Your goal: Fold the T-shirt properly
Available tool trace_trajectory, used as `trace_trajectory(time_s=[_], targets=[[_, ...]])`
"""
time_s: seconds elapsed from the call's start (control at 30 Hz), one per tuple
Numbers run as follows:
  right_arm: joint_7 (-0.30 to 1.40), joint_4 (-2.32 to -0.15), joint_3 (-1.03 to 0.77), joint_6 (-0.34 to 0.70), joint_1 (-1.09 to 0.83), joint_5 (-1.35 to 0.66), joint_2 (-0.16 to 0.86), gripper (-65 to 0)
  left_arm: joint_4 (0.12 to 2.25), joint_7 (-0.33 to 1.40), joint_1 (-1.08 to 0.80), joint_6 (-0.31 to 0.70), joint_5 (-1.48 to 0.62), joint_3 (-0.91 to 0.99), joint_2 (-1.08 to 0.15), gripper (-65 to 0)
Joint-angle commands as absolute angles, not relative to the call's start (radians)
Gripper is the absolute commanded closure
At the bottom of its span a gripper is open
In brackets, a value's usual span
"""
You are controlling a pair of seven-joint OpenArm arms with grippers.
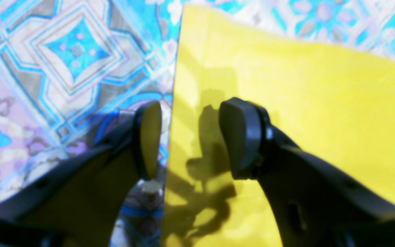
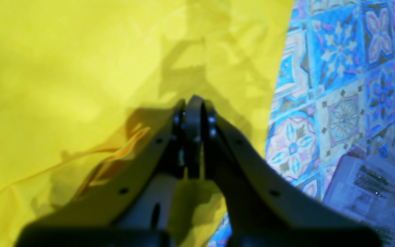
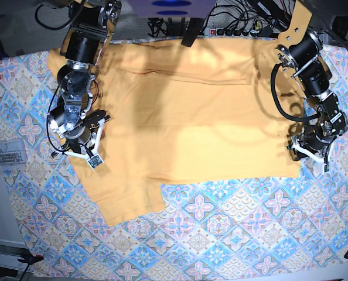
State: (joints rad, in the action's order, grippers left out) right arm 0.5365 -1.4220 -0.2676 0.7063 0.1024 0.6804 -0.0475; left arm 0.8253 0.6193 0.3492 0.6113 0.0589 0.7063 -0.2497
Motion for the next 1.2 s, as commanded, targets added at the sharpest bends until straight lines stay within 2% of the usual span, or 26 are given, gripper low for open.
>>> trace_trajectory(time_s=[0.0,0.2,0.6,0.93,1.17], targets=[[0.521,-1.438,-0.266,0.698,0.124,0.677,-0.042,0.0,0.840,0.596,0.371,0.613,0.051,0.720,-0.275,-30.3],[0.521,-1.438,-0.262,0.698,0.124,0.677,-0.044,0.0,0.805,0.595,0.395,0.613,0.050,0.725,-0.275,-30.2],[0.521,-1.440,-0.266,0.698,0.124,0.677,-0.044,0.0,0.599,0.406,0.397,0.613,0.050,0.727,-0.295,-30.1],[0.521,-1.438,-0.266,0.698,0.124,0.677,-0.044,0.0,0.576,0.404,0.395,0.613,0.054,0.725,-0.257,-29.9],[0.521,-1.438,-0.266,0.698,0.124,0.677,-0.044,0.0,0.582,0.467,0.394,0.621,0.054,0.723,-0.240,-29.8]])
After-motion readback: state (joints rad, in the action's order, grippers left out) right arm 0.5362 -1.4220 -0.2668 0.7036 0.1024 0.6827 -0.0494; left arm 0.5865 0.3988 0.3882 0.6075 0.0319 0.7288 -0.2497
